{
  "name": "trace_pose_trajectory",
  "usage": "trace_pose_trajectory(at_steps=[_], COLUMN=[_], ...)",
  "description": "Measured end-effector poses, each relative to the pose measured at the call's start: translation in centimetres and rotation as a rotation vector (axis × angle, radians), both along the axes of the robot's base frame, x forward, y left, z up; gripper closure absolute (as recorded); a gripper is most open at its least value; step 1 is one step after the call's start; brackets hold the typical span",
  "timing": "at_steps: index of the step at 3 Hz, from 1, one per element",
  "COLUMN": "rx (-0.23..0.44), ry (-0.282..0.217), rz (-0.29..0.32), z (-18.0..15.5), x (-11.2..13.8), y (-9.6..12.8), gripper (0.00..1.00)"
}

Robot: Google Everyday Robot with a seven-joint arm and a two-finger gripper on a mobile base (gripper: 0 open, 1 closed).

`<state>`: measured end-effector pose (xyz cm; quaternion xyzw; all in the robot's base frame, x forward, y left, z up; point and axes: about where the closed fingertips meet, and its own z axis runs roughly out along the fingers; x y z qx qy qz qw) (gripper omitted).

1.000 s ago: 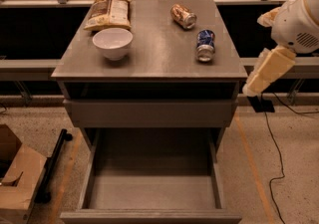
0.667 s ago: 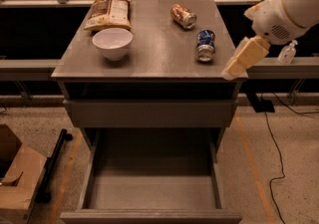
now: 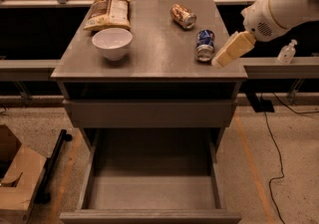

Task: Place pepsi can into middle drawer

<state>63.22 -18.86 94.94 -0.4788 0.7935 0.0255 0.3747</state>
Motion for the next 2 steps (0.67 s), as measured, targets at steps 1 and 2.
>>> trace_pose_trajectory(at_steps=[1,2], rx=[0.093,0.211], ry=[0.023,0.023], rz=[-0.072,-0.109], z=[-1.9,-3.4], x=[1.1,3.0], y=[-0.2,-0.1], gripper=[0.0,0.0])
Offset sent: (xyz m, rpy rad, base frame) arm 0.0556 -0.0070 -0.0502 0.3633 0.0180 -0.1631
